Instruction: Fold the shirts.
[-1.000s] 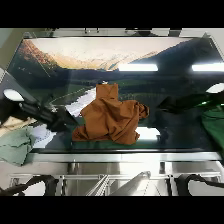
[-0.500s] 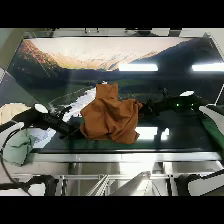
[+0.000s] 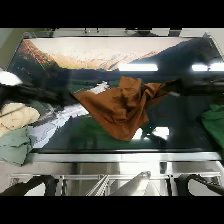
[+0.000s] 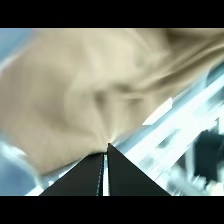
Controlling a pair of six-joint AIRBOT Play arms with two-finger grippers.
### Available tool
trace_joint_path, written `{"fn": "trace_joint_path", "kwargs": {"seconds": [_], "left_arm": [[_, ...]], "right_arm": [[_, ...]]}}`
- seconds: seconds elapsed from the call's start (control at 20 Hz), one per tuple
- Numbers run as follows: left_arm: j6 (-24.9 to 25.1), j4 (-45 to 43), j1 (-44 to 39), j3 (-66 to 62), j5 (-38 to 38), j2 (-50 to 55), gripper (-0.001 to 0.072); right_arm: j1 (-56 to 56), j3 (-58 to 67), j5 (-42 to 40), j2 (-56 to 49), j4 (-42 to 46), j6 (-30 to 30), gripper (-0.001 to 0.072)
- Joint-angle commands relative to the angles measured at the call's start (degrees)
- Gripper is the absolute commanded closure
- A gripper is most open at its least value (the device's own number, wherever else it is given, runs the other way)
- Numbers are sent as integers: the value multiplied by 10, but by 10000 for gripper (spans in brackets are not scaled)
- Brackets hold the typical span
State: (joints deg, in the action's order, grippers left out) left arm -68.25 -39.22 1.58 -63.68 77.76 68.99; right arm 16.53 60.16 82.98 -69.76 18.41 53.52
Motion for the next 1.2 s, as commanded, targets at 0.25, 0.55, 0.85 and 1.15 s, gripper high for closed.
{"fn": "trace_joint_path", "kwargs": {"seconds": [0.25, 0.55, 0.85, 1.15], "left_arm": [[40, 107, 239, -282, -29, -233, 678], [59, 107, 292, -291, 66, -146, 677], [99, 102, 164, -154, 80, 97, 545], [40, 103, 213, -245, 82, 318, 417]], "right_arm": [[129, 166, -30, 268, -188, -30, 688], [80, 178, -97, 193, -20, -1, 688], [-73, 137, -181, -91, 80, 5, 686], [13, 195, -138, -260, -10, 14, 194]]}}
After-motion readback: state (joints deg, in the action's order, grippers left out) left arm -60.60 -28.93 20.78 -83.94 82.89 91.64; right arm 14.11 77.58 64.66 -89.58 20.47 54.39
